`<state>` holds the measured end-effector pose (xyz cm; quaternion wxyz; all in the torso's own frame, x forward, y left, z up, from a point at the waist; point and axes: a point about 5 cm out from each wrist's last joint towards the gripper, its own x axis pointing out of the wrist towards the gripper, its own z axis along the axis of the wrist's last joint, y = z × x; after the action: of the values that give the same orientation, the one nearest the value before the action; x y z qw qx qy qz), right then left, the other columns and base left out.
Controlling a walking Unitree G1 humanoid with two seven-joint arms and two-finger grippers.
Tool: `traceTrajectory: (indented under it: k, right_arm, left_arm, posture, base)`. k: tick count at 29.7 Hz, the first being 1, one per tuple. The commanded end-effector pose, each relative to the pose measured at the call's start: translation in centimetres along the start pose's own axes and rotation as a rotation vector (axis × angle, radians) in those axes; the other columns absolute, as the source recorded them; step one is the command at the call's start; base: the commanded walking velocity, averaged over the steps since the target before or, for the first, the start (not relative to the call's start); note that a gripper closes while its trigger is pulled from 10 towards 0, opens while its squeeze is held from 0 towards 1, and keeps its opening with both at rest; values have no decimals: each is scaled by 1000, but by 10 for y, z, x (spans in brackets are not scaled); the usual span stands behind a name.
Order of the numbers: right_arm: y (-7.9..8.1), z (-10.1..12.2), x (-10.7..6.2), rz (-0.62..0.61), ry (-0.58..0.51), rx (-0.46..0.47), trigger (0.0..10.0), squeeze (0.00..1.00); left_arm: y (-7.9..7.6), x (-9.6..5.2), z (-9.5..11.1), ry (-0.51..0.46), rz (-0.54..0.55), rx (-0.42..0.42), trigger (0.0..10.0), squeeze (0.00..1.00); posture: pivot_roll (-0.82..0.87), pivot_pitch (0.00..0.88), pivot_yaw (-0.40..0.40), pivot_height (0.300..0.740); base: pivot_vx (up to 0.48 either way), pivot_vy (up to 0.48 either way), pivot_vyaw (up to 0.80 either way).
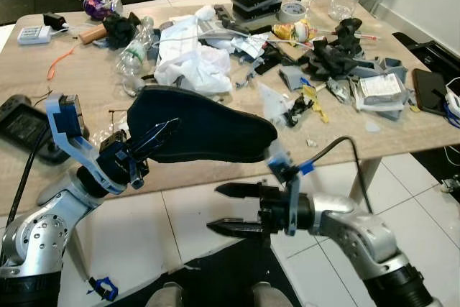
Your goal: Picking trash to rubbish bin
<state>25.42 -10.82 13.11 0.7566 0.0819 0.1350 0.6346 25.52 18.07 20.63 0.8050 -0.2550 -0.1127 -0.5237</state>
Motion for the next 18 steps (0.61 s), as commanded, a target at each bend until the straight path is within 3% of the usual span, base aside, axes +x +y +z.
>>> traceTrajectory:
  k: [1, 6, 7, 8, 9, 11, 13, 14, 15, 18]
  right_arm:
    - [-1, -10, -3, -11, 38, 12, 10000, 0]
    - [-11, -32, -10, -85, 117, 54, 10000, 0]
    - [-24, -59, -18, -198, 189, 113, 10000, 0]
    - [-24, -59, -18, -198, 189, 113, 10000, 0]
    - [-34, -83, -26, -311, 248, 173, 10000, 0]
    - [-40, -101, -32, -394, 291, 215, 10000, 0]
    - [-41, -111, -35, -438, 310, 246, 10000, 0]
    - [-42, -122, -38, -486, 333, 286, 10000, 0]
    - [-39, -151, -48, -599, 396, 368, 10000, 0]
    - [-33, -171, -55, -688, 434, 430, 10000, 0]
  left_arm:
    - [-3, -3, -2, 28, -12, 4, 10000, 0]
    - [5, -15, -8, 76, 53, 2, 10000, 0]
    - [14, -29, -17, 139, 135, -2, 10000, 0]
    - [14, -29, -17, 139, 135, -2, 10000, 0]
    - [22, -43, -25, 185, 215, -14, 10000, 0]
    - [28, -56, -32, 220, 279, -28, 10000, 0]
    - [32, -63, -37, 241, 319, -34, 10000, 0]
    - [36, -71, -42, 264, 364, -42, 10000, 0]
    - [45, -95, -55, 315, 492, -65, 10000, 0]
    - [49, -112, -64, 337, 577, -88, 10000, 0]
  posture:
    - [-13, 131, 1, 740]
    - [-9, 133, 4, 740]
    - [-2, 133, 4, 740]
    - [-2, 133, 4, 740]
    - [-2, 133, 4, 740]
    - [-2, 133, 4, 740]
    - [-2, 133, 4, 740]
    - [-2, 133, 4, 740]
    - [-2, 133, 4, 740]
    - [29, 133, 1, 740]
  base:
    - [-334, 0, 0]
    - [-316, 0, 0]
    - [-307, 0, 0]
    - [-307, 0, 0]
    - [-315, 0, 0]
    - [-313, 0, 0]
    - [-315, 0, 0]
    - [-311, 0, 0]
    - [-285, 0, 0]
    - [-285, 0, 0]
